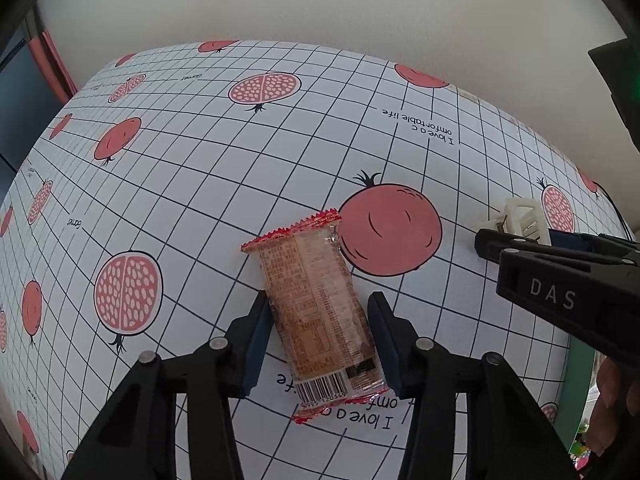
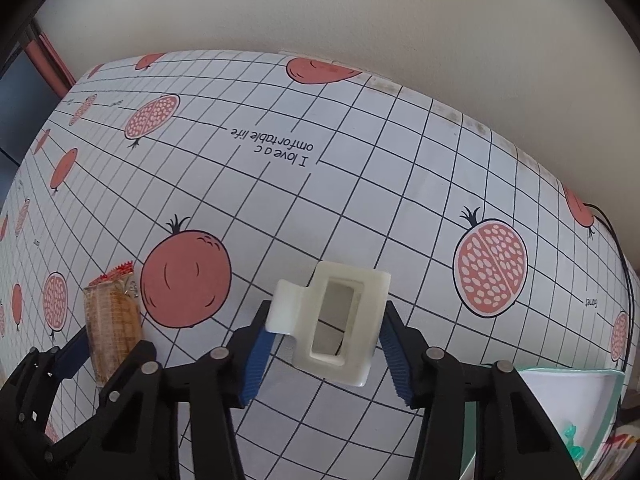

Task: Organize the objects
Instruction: 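Grasp the wrapped snack bar with the left gripper while the right grasps the white hair clip, then carry the snack bar with the left gripper while the right carries the hair clip over the tray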

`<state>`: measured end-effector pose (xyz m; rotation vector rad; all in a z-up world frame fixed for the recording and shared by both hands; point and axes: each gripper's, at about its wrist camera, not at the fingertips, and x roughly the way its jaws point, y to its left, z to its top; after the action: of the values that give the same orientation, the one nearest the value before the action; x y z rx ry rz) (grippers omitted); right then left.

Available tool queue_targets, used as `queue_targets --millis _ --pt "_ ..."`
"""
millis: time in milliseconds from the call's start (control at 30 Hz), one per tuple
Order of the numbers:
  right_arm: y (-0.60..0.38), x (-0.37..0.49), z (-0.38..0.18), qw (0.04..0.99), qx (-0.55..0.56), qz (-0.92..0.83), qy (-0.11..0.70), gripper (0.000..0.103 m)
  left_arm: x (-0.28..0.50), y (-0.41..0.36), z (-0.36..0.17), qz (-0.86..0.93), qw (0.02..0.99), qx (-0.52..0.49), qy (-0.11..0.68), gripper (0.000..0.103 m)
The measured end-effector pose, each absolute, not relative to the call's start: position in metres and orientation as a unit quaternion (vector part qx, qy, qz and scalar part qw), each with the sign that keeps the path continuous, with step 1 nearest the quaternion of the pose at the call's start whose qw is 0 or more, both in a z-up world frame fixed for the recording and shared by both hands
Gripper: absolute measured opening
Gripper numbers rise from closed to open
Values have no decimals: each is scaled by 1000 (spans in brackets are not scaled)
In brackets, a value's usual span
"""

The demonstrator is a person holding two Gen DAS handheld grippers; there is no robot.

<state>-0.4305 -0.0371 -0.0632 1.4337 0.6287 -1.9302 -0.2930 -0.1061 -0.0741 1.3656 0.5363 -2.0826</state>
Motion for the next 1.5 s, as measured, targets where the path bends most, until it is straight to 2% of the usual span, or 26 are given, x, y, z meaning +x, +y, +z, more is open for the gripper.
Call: queue_targets --millis 233,400,1500 --pt "-36 -429 -63 324 546 -735 240 52 -292 -105 -72 -785 288 507 208 41" --pt "-33 -428 -62 323 547 -734 240 52 -291 -106 -72 -787 284 504 214 40" --pt "-6 -412 -44 323 539 -743 230 51 -287 -114 -58 -792 281 491 229 40"
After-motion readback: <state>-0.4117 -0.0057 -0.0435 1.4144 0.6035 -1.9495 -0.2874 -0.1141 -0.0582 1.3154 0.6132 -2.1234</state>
